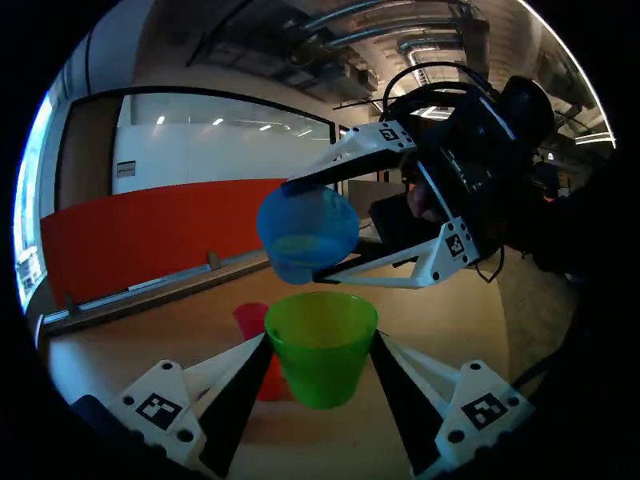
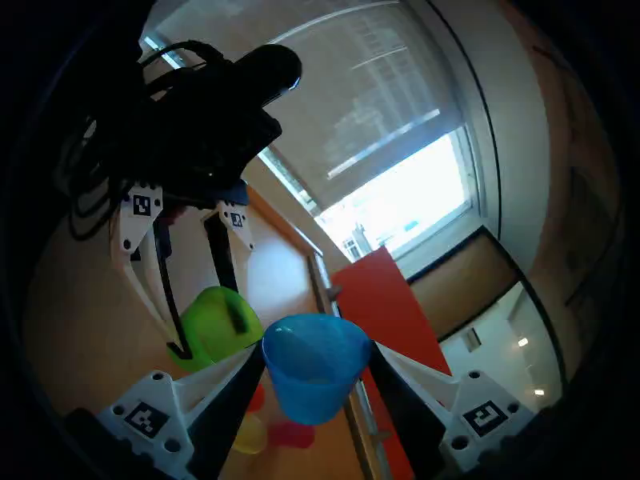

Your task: Pour water

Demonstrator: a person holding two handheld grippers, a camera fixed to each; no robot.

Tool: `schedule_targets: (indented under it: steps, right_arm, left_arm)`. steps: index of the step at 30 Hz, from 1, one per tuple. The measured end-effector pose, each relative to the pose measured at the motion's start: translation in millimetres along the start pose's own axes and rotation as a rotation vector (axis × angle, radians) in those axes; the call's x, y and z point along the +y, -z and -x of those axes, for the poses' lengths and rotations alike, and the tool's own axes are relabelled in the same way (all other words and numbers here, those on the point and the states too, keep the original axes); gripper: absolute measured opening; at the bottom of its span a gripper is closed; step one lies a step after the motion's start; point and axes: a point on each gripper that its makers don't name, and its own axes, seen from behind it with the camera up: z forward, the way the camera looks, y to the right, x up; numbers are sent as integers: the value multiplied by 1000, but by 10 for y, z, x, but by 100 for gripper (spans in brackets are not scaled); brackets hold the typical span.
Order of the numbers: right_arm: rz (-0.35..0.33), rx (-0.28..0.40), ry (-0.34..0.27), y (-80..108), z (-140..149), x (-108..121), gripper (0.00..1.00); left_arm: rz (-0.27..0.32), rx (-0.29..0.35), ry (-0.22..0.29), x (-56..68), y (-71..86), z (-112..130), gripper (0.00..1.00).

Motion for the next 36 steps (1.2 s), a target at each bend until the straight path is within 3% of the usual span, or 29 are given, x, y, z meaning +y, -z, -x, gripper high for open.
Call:
schedule_targets:
  steps: [15,36]
  right_arm:
    - [-4,-24,76,-19,-7,-5,92]
    - [10,-29,125,-40,-31,74,92]
  left_arm:
    - [2,5,0,11,-8,-13,85]
    - [0,7,-4,13,29,-21,85]
